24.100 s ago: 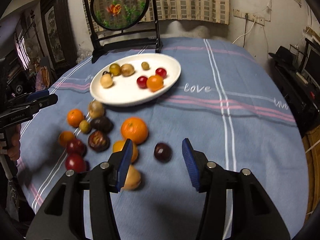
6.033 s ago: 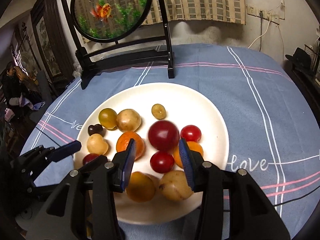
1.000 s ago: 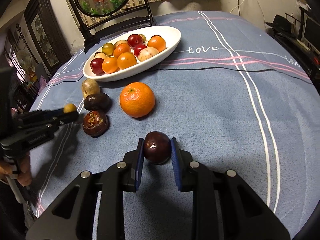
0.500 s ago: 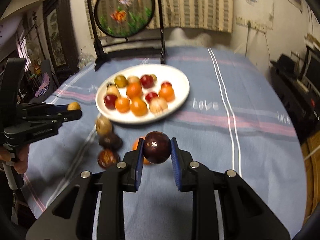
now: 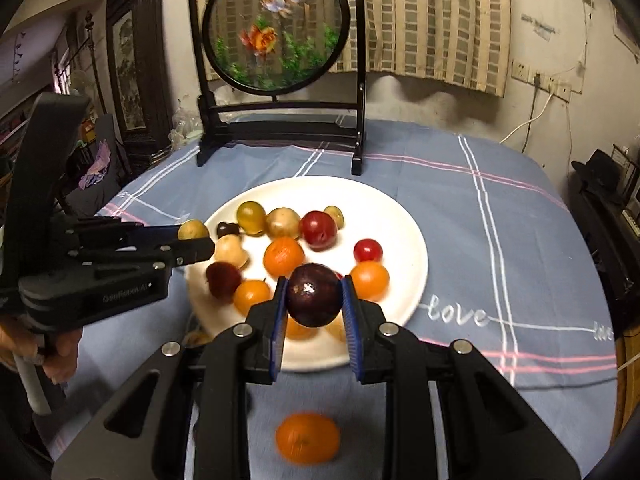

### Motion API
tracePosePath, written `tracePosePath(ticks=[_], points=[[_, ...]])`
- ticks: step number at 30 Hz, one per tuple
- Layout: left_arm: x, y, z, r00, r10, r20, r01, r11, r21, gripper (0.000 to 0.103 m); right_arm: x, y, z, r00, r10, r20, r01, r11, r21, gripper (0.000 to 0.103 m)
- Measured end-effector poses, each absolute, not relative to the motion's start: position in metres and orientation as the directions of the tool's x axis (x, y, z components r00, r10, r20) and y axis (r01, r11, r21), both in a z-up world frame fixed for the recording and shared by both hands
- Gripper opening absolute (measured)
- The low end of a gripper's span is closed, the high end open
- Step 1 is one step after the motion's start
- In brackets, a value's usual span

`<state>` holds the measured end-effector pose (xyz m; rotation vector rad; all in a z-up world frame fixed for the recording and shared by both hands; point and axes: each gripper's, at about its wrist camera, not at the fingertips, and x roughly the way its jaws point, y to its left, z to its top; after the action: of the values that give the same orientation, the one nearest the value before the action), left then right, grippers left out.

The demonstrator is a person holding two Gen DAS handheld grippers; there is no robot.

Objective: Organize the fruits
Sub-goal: 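Carry both fruits onto the white plate and open both grippers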

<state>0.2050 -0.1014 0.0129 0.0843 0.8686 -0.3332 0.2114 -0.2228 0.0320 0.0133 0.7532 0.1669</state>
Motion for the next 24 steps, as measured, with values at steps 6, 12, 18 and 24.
tracePosePath(ticks=[6,12,18,24], points=[[0.229,-0.107,-0.005,0.58,-0.229,-0.782,0.304,0.951,-0.053,0.029,0.245,-0.225,0.005,0.676,0.144,-0.722,-0.101,0.99,0.102,0.026],[0.238,-0.109,-0.016,0.567,-0.222,-0.793,0.297,0.953,-0.055,0.029,0.256,-0.226,-0.005,0.664,0.144,-0.734,-0.082,0.989,0.121,0.026],[0.236,-0.109,-0.009,0.616,-0.195,-0.764,0.261,0.965,-0.036,0.056,0.256,-0.23,-0.001,0.682,0.164,-0.713,-0.062,0.984,0.167,0.054],[0.223,-0.109,0.004,0.634,-0.195,-0.748,0.264,0.964,-0.028,0.064,0.239,-0.232,0.009,0.695,0.164,-0.7,-0.069,0.984,0.162,0.054]])
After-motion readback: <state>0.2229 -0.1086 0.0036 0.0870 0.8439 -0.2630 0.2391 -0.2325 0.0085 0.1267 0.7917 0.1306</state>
